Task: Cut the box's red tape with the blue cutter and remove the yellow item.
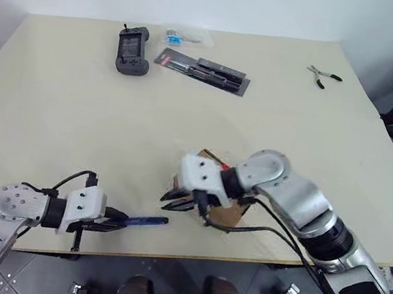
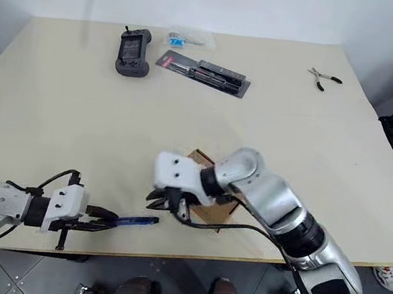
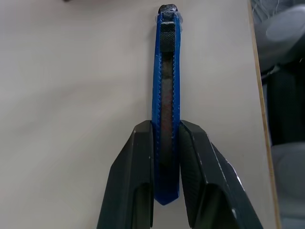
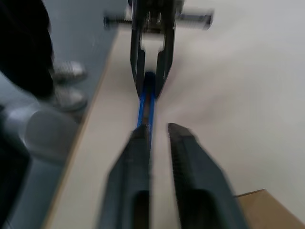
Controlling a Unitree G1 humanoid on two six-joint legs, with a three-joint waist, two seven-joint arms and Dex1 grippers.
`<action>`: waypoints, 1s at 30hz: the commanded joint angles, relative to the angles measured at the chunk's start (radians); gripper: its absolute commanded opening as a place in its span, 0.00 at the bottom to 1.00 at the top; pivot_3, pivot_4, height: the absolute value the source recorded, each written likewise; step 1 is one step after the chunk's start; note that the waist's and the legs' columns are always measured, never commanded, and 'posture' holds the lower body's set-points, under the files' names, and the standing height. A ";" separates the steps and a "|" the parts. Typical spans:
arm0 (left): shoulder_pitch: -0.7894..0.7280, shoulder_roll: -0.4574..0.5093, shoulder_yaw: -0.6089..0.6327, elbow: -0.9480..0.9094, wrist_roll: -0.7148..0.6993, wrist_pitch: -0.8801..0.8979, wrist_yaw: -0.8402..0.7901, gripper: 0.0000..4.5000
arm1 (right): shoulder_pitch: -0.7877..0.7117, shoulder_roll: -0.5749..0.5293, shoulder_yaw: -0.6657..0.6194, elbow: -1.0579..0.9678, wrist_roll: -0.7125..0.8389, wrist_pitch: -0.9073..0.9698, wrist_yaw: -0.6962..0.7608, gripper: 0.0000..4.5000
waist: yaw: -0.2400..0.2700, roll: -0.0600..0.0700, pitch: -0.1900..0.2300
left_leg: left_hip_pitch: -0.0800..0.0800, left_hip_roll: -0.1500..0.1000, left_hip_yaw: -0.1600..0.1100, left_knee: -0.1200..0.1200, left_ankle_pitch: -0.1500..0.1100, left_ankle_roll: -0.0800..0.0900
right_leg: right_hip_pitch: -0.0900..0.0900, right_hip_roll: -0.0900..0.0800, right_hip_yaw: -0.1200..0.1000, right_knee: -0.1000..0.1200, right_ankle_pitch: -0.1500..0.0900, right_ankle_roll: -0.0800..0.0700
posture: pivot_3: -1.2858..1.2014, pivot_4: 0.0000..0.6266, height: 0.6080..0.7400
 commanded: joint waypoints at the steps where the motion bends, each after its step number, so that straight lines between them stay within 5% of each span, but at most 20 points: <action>1: 0.004 -0.001 -0.053 0.019 0.069 -0.029 0.027 0.09 | -0.026 0.005 0.054 0.036 -0.085 -0.091 0.005 0.01 | 0.001 0.000 0.000 | 0.000 0.000 0.000 0.000 0.000 0.000 | 0.000 0.000 0.000 0.000 0.000 0.000 | 0.52 0.24 1.00; 12: 0.058 0.012 -0.042 0.015 0.092 -0.062 0.069 0.09 | -0.060 0.052 0.162 0.197 -0.260 -0.327 0.089 0.01 | -0.001 0.000 -0.001 | 0.007 0.002 0.006 0.000 0.000 0.001 | 0.002 0.000 0.001 0.002 0.000 0.000 | 0.52 0.24 1.00; 30: 0.151 0.029 0.004 -0.069 0.040 0.034 0.082 0.09 | -0.054 0.112 0.153 0.356 -0.372 -0.607 0.172 0.01 | -0.012 0.000 -0.001 | 0.010 0.003 0.008 0.000 0.000 0.000 | 0.000 0.000 0.001 0.009 0.000 -0.002 | 0.52 0.24 1.00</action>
